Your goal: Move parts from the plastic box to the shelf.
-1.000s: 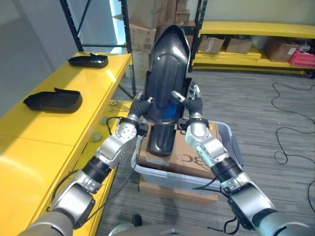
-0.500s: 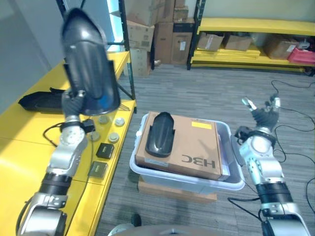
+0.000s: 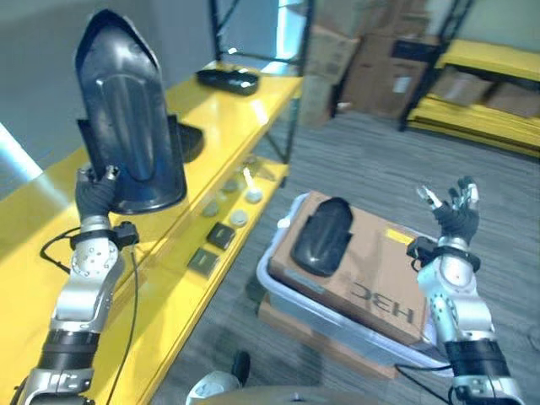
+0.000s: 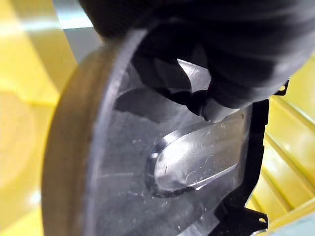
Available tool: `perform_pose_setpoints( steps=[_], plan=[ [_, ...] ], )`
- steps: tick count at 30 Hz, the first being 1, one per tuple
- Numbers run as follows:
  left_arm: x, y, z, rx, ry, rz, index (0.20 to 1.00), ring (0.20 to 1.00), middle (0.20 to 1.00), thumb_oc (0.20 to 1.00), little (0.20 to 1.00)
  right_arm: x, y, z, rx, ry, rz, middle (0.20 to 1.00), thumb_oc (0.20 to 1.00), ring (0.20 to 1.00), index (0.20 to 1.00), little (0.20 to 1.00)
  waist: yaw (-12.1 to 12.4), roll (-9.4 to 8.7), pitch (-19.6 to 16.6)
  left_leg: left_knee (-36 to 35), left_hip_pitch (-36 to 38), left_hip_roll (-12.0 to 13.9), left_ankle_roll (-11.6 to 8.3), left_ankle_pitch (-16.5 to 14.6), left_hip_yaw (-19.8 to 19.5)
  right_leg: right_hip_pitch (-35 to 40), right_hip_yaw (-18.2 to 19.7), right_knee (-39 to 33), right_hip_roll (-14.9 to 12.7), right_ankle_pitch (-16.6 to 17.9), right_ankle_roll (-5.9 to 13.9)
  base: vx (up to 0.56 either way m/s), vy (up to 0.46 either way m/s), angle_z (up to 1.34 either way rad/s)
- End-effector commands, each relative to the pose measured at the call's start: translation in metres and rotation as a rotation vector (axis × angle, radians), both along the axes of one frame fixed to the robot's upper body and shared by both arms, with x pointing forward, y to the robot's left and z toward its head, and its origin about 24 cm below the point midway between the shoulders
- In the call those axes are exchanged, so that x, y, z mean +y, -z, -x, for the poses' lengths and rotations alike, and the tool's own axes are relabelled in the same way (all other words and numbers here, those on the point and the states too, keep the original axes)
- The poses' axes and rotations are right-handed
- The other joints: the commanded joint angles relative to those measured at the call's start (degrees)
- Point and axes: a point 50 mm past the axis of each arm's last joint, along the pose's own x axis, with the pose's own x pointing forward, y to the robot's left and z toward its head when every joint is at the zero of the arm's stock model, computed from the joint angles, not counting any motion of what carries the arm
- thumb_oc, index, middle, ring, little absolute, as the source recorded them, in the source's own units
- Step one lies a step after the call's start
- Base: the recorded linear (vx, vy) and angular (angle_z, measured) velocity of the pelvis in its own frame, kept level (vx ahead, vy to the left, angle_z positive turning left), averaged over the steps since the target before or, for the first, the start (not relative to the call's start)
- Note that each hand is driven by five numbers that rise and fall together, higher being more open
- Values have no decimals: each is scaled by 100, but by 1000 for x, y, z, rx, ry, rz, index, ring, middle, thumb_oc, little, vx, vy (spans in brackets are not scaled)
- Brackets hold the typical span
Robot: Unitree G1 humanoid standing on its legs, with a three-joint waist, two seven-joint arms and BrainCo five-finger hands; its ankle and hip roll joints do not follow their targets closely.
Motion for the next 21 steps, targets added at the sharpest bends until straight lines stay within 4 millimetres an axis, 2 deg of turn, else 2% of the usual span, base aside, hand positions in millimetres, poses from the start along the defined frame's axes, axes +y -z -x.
perform_pose_setpoints(
  steps=[1, 5, 8, 9, 10, 11, 12, 15, 16, 20, 21],
  plan=[
    [6, -40, -3, -226, -3, -33, 200, 200, 200, 200, 200, 12, -39, -15, -199, -81, 29, 1000, 1000, 1000, 1000, 1000, 330, -185, -225, 96, 179, -80, 130, -506, 119, -187, -460, -401, -128, 809, 132, -123, -216, 136],
    [7, -36, 0, -221, -2, -7, 200, 200, 200, 200, 200, 20, -48, -22, -213, -102, 42, 1000, 1000, 1000, 1000, 1000, 485, -210, -126, 169, -29, 40, -23, -399, 83, -165, -738, -460, -73, 758, 39, -94, -184, 87],
    [11, -31, 6, -204, 5, 15, 200, 200, 200, 200, 200, 24, -50, -23, -215, -117, 39, 1000, 1000, 1000, 1000, 1000, 594, -246, -60, 167, -149, 134, -106, -339, 213, -76, -972, -493, 5, 685, -38, -55, -152, 74],
    [11, -26, 8, -183, 28, 23, 200, 200, 200, 200, 200, 24, -49, -21, -214, -105, 35, 1000, 1000, 1000, 1000, 1000, 577, -246, -51, 157, -281, 239, -164, -245, 540, -54, -1206, -482, 36, 670, -79, -29, -120, 76],
    [12, -25, 9, -179, 25, 25, 200, 200, 200, 200, 200, 25, -49, -21, -214, -109, 32, 1000, 1000, 1000, 1000, 1000, 564, -250, -65, 133, -289, 261, -176, -257, 598, -42, -1243, -492, 43, 646, -81, -14, -109, 69],
    [11, -23, 9, -168, 34, 28, 200, 200, 200, 200, 200, 24, -48, -20, -211, -105, 25, 1000, 1000, 1000, 1000, 1000, 528, -251, -59, 109, -364, 349, -216, -199, 884, -10, -1369, -510, 62, 641, -92, 22, -81, 88],
    [8, -17, 9, -148, 56, 47, 200, 200, 200, 200, 200, 23, -47, -17, -205, -96, 22, 1000, 1000, 1000, 1000, 1000, 441, -248, -51, 78, -466, 524, -293, -88, 1417, 50, -1602, -521, 85, 628, -109, 5, -67, 112],
    [4, -13, 9, -133, 77, 58, 200, 200, 200, 200, 200, 22, -46, -14, -199, -89, 24, 1000, 1000, 1000, 1000, 1000, 339, -241, -38, 81, -575, 733, -364, 35, 1991, 69, -1813, -474, 85, 616, -118, 3, -9, 107],
    [3, -9, 11, -122, 73, 60, 200, 200, 200, 200, 200, 22, -44, -12, -190, -96, 27, 1000, 1000, 1000, 1000, 1000, 269, -261, -20, 148, -597, 922, -401, 77, 2263, 47, -1927, -412, 55, 603, -140, 13, 43, 85],
    [6, -2, 15, -101, 55, 69, 200, 200, 200, 200, 200, 21, -42, -15, -183, -114, 14, 1000, 1000, 1000, 1000, 1000, 215, -327, 36, 448, -452, 1183, -432, -77, 2510, -28, -2048, -230, -111, 550, -174, 36, 95, 59],
    [7, 1, 16, -91, 61, 71, 200, 200, 200, 200, 200, 18, -40, -14, -180, -105, 14, 1000, 1000, 1000, 1000, 1000, 158, -307, 61, 493, -399, 1293, -483, -64, 2762, 8, -2183, -175, -184, 542, -175, 112, 161, 8]
  ],
)
